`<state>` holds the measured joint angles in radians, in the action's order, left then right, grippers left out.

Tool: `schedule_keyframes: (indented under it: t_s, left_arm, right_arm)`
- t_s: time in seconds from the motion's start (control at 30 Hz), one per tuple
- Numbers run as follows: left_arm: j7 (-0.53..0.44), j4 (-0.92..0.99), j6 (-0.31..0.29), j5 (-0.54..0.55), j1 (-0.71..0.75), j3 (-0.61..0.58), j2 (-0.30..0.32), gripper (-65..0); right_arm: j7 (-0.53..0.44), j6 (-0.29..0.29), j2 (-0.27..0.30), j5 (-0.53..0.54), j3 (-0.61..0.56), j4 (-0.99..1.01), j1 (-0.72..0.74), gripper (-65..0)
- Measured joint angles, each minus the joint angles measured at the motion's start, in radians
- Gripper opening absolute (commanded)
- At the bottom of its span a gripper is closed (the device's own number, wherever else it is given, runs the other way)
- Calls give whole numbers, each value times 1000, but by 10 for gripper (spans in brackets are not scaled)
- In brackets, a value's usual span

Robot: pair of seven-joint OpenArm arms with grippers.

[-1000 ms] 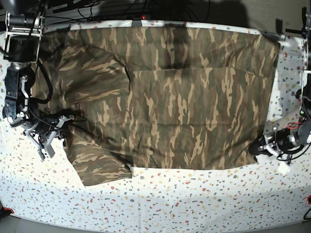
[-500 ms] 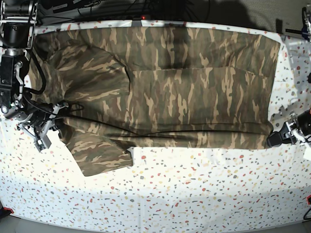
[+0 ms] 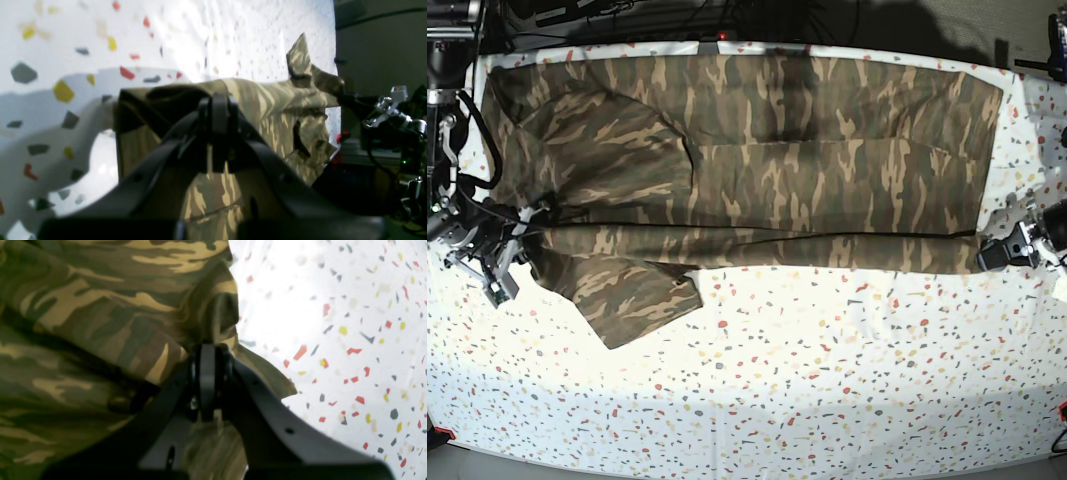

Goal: Fold the T-shirt properly
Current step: 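Lay the folded edge down along the hem and release both grippers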

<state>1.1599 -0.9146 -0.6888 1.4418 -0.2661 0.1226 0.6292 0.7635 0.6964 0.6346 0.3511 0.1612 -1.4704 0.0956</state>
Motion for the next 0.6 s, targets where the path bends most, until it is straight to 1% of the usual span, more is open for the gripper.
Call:
schedule_keyframes:
  t_s: [0.33,0.6]
  left_arm:
    - [1,0,0,4,29,0,41,-650]
    - [0,-2,0,3,89,0,38,-650]
  right_arm:
    - [17,1,6,0,0,-11,-18,-650]
    - [43,1,6,2,0,-11,-18,-650]
